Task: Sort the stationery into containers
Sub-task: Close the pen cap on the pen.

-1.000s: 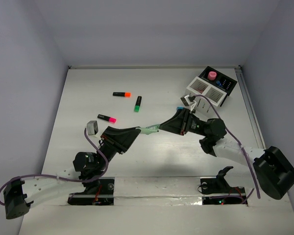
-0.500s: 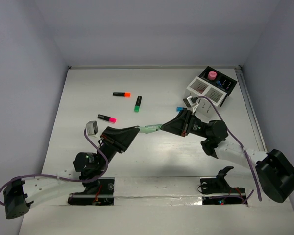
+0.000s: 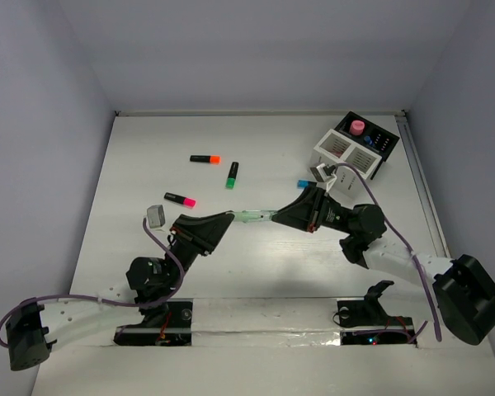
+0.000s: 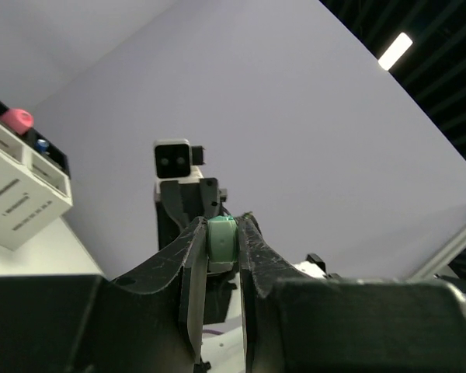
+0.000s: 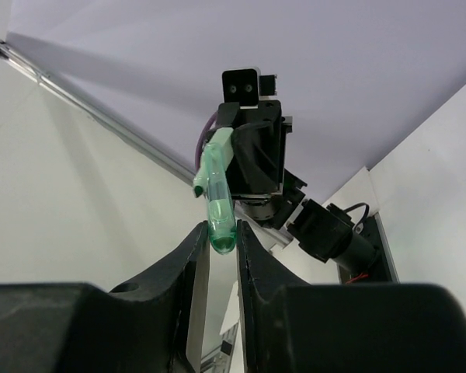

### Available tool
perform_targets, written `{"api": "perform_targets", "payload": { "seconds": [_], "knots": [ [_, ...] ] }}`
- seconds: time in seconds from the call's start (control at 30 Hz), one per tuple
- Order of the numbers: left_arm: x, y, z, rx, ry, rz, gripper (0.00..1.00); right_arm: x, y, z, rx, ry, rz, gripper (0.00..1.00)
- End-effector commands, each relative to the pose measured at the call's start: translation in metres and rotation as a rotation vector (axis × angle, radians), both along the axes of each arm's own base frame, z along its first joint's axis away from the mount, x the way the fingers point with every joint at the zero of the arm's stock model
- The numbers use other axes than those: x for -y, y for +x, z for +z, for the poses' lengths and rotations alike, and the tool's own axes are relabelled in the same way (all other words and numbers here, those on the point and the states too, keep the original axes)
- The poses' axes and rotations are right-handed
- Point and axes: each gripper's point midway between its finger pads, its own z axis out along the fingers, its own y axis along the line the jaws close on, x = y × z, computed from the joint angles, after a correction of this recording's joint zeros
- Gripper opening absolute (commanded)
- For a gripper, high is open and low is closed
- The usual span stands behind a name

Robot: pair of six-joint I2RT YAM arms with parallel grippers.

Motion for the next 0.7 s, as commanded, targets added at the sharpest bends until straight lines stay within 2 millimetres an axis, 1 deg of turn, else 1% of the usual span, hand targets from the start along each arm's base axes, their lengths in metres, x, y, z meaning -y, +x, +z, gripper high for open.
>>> {"api": "perform_targets", "payload": {
  "seconds": [0.0, 0.03, 0.1, 0.13, 0.23, 0.27, 0.33, 0.37, 0.47, 0.5, 0.67],
  "knots": [
    [0.015, 0.01, -0.044, -0.059, 0.161, 0.022, 0.0, 0.027, -0.049, 0.059, 0.373, 0.238, 0.038, 0.22],
    [0.015, 0.011, -0.045, -0.061, 0.165, 0.024, 0.0, 0.027, -0.049, 0.059, 0.374, 0.237, 0.036, 0.18],
    [0.015, 0.012, -0.048, -0.069, 0.173, 0.028, 0.0, 0.027, -0.049, 0.058, 0.371, 0.23, 0.037, 0.15],
    [0.015, 0.013, -0.049, -0.071, 0.177, 0.032, 0.0, 0.026, -0.048, 0.057, 0.374, 0.226, 0.033, 0.12],
    [0.014, 0.014, -0.053, -0.083, 0.188, 0.04, 0.0, 0.023, -0.045, 0.053, 0.353, 0.183, 0.021, 0.08],
    [0.015, 0.015, -0.054, -0.085, 0.192, 0.042, 0.0, 0.022, -0.042, 0.051, 0.367, 0.166, 0.003, 0.08],
    [0.015, 0.015, -0.056, -0.084, 0.2, 0.044, 0.0, 0.018, -0.036, 0.046, 0.338, 0.119, -0.017, 0.06],
    [0.016, 0.016, -0.058, -0.087, 0.206, 0.046, 0.0, 0.014, -0.031, 0.039, 0.321, 0.078, -0.027, 0.06],
    [0.015, 0.018, -0.06, -0.091, 0.216, 0.062, 0.0, 0.012, -0.026, 0.035, 0.333, 0.02, -0.054, 0.04],
    [0.014, 0.019, -0.06, -0.089, 0.219, 0.065, 0.0, 0.009, -0.02, 0.028, 0.294, -0.024, -0.061, 0.04],
    [0.018, 0.02, -0.061, -0.079, 0.243, 0.069, 0.0, 0.006, -0.014, 0.018, 0.293, -0.091, -0.086, 0.02]
  ]
}}
